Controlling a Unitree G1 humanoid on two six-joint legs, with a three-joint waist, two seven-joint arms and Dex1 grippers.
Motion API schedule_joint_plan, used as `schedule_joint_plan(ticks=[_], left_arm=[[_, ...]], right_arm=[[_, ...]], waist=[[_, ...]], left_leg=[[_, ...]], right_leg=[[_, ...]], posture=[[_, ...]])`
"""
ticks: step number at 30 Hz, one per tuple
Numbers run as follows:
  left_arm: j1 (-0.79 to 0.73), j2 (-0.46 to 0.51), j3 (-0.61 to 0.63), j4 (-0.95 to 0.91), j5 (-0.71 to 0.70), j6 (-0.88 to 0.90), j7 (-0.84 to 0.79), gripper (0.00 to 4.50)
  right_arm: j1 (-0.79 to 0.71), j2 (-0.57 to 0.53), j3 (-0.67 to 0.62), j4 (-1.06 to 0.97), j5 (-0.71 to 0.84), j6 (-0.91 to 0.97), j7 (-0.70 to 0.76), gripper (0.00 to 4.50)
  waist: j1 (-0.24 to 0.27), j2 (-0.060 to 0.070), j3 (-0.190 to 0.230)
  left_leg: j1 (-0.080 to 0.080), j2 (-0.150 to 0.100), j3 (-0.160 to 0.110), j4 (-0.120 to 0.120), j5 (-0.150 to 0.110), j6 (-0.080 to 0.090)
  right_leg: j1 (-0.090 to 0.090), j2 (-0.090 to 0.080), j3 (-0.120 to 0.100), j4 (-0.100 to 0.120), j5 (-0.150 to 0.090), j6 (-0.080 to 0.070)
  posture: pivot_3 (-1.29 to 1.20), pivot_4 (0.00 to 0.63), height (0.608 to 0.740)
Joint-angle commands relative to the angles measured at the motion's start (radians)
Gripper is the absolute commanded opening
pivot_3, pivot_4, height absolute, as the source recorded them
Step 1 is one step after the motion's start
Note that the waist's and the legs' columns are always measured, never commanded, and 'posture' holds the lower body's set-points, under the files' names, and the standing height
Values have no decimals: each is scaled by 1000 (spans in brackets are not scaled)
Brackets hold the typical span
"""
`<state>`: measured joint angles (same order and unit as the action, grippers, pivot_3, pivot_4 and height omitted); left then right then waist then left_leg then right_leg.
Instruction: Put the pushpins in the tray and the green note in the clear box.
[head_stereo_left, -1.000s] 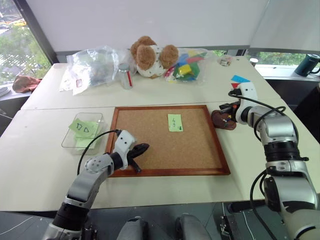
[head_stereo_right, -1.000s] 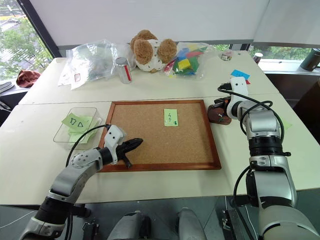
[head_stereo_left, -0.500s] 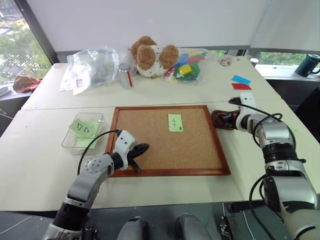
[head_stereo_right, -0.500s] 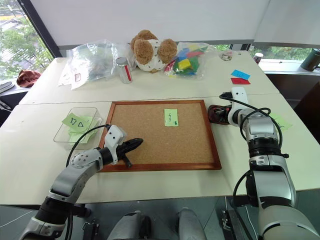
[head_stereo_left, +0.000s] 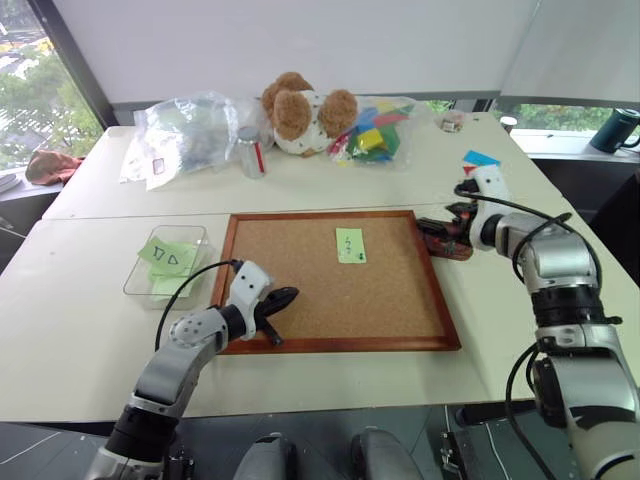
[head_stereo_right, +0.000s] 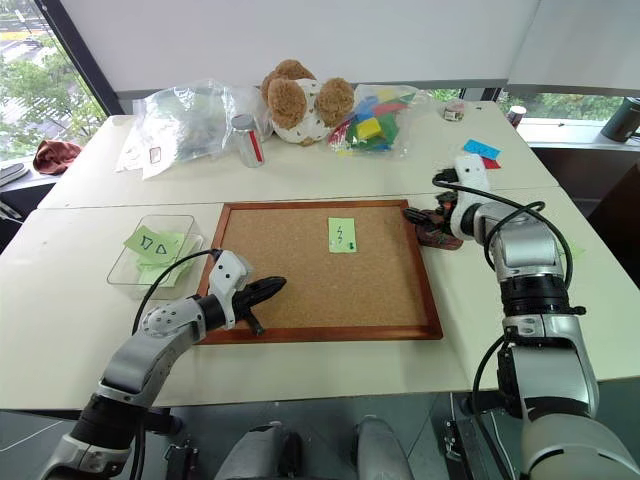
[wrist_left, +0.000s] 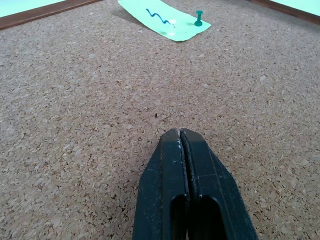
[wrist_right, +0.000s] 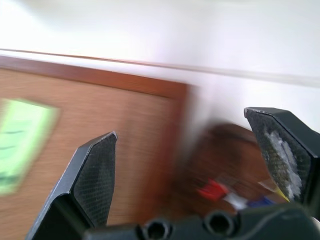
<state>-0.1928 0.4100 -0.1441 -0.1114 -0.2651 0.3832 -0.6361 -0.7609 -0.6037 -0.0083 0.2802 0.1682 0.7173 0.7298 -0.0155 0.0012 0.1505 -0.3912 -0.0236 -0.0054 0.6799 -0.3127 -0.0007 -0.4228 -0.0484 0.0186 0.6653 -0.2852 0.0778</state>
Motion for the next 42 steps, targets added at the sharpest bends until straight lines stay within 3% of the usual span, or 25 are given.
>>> schedule_joint_plan(ticks=[1, 4, 5, 7, 11, 29, 34, 42], left_arm=[[28, 9, -11, 46, 29, 29, 5, 0], [28, 8, -11, 44, 30, 31, 6, 0], [28, 9, -11, 43, 29, 31, 6, 0], [28, 10, -9, 44, 29, 31, 6, 0], [31, 10, -9, 41, 30, 32, 7, 0], [49, 10, -12, 18, 33, 38, 18, 0], [54, 11, -9, 18, 35, 38, 18, 0], [58, 10, -14, 41, 39, 40, 11, 0]], right_arm=[[45, 18, 57, -189, 44, 40, 56, 4442], [79, 51, 92, -255, 55, 66, 52, 4442], [90, 59, 107, -273, 55, 70, 52, 4211], [106, 74, 130, -298, 54, 75, 47, 3610], [105, 102, 156, -289, 37, 67, 20, 1644], [74, 153, 187, -142, -4, -3, 1, 1644], [67, 156, 185, -130, -5, -15, 6, 66], [44, 137, 154, -170, 9, 5, 9, 66]], waist=[[0, 0, 0], [0, 0, 0], [0, 0, 0], [0, 0, 0], [-1, 0, 0], [-2, 0, 0], [-4, 0, 0], [-4, 0, 0]], left_leg=[[0, 0, 0, 0, 0, 0], [0, 0, 0, 0, 0, 0], [0, 0, 0, 0, 0, 0], [0, 0, 0, 0, 0, 0], [0, 0, 0, 0, 0, 0], [0, 0, 0, 0, 0, 0], [0, 0, 0, -1, 0, 0], [0, 0, 0, -1, 0, 0]], right_leg=[[0, 0, 0, 0, 0, 0], [0, 0, 0, 0, 0, 0], [0, 0, 0, 0, 0, 0], [0, 0, 0, 0, 0, 0], [0, 0, 0, 0, 0, 0], [0, 0, 0, 0, 0, 0], [-1, 0, 0, -1, 0, 0], [-1, 0, 0, -1, 0, 0]], posture=[[0, 150, 740], [0, 150, 740], [0, 150, 740], [0, 150, 740], [0, 150, 740], [0, 150, 740], [0, 150, 740], [0, 150, 740]])
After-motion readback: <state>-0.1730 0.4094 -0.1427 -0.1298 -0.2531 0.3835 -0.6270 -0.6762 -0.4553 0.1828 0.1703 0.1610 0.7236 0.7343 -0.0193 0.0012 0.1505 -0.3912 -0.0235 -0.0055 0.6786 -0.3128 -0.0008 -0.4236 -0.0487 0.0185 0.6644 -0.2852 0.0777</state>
